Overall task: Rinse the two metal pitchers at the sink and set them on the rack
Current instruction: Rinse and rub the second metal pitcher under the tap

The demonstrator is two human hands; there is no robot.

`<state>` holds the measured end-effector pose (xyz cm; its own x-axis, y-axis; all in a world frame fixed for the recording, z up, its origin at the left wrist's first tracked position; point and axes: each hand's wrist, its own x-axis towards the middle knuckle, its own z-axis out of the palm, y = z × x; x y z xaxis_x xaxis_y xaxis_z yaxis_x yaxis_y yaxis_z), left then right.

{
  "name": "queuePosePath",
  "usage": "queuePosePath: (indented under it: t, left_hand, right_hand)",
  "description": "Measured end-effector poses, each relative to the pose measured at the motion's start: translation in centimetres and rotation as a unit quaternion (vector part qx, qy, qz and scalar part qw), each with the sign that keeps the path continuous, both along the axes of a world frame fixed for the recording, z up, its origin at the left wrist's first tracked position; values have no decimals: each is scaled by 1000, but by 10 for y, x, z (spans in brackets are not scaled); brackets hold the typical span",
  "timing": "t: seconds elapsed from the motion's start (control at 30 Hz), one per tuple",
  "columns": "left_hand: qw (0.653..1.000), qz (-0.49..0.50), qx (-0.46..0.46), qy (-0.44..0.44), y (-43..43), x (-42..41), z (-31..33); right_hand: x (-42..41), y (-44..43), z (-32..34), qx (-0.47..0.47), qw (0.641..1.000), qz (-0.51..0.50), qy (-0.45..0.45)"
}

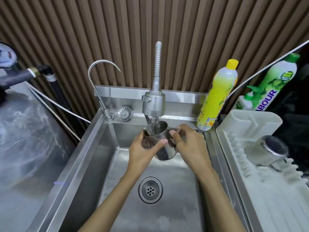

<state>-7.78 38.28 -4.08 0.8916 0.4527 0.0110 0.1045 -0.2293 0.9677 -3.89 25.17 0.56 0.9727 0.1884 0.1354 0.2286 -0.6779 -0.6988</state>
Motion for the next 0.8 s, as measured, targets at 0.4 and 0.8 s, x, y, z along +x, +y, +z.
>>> queuePosePath:
  t: [0.4,0.8]
  left_hand:
    - [972,57,166,-158,3,15,19]
    - [996,63,64,13,-2,-8,11]
  right_hand:
    - [9,15,-38,506,825,65,243]
    - [1,-1,6,33,999,-4,2]
